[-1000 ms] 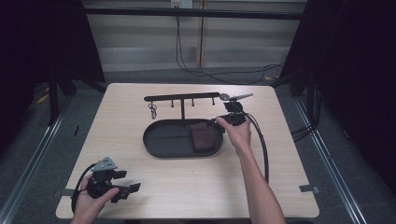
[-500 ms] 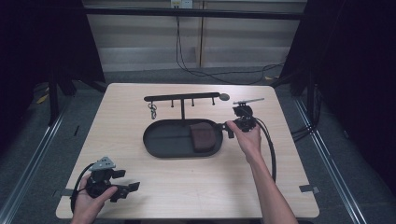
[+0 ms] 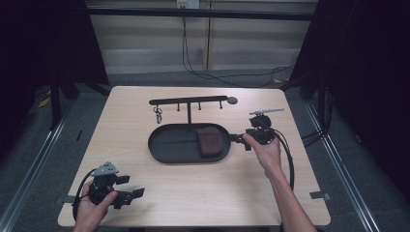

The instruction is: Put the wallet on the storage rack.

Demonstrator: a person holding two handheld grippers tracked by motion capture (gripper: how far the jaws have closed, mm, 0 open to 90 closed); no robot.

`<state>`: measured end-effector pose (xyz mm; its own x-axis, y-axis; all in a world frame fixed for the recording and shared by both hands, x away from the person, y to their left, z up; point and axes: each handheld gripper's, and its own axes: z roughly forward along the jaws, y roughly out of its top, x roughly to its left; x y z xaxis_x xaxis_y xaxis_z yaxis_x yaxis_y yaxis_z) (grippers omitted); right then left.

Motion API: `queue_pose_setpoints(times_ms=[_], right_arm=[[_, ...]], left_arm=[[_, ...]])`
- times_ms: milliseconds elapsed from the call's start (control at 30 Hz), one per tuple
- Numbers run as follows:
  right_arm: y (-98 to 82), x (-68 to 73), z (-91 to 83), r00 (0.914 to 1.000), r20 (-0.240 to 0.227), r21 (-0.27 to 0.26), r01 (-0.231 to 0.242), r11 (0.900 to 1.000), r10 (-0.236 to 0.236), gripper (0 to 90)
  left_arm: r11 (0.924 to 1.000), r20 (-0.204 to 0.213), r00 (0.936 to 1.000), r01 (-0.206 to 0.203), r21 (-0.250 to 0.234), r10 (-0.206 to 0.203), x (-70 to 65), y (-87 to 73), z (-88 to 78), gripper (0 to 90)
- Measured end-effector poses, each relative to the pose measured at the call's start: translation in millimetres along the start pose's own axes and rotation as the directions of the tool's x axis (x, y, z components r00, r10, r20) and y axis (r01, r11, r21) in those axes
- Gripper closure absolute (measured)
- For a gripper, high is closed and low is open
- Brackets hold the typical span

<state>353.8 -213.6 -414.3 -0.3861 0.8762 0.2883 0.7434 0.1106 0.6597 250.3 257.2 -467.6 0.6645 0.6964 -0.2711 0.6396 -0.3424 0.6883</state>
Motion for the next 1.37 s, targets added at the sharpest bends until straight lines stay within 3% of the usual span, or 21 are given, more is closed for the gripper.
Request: queue_pose_setpoints(times_ms=[333, 367, 633, 1133, 1367], right_arm=[[-25.0, -4.5, -22.9, 0.9996, 0.023, -0.021, 0.018, 1.0, -0.017, 17.0], [-33.6, -3.2, -26.6, 0.9981, 0.051, -0.026, 0.035, 0.999, -0.033, 17.0], [-58.3, -9.9, -38.6, 0.9986, 0.046, -0.053, 0.027, 0.998, -0.024, 17.1], [-115.2, -11.6, -63.1, 0.9962, 0.074, -0.019, 0.046, 0.999, -0.045, 17.5], [-137.4, -22.4, -65.8, 0.9954, 0.089, 0.008, 0.035, 0.999, -0.036, 16.7]], left_arm=[[0.9999, -0.019, 0.9997, -0.013, 0.009, 0.013, -0.9, -0.1, 0.2, 18.1], [0.9999, -0.019, 0.9997, -0.012, 0.008, 0.012, -0.8, -0.3, 0.0, 18.2], [1.0, -0.023, 0.9997, -0.008, 0.004, 0.008, -1.5, -1.5, -1.1, 18.4], [0.9999, -0.026, 0.9997, -0.006, 0.009, 0.006, -2.3, -2.0, -1.2, 18.8], [0.9999, -0.026, 0.9997, 0.001, 0.012, -0.001, -2.0, -2.3, -0.2, 18.8]])
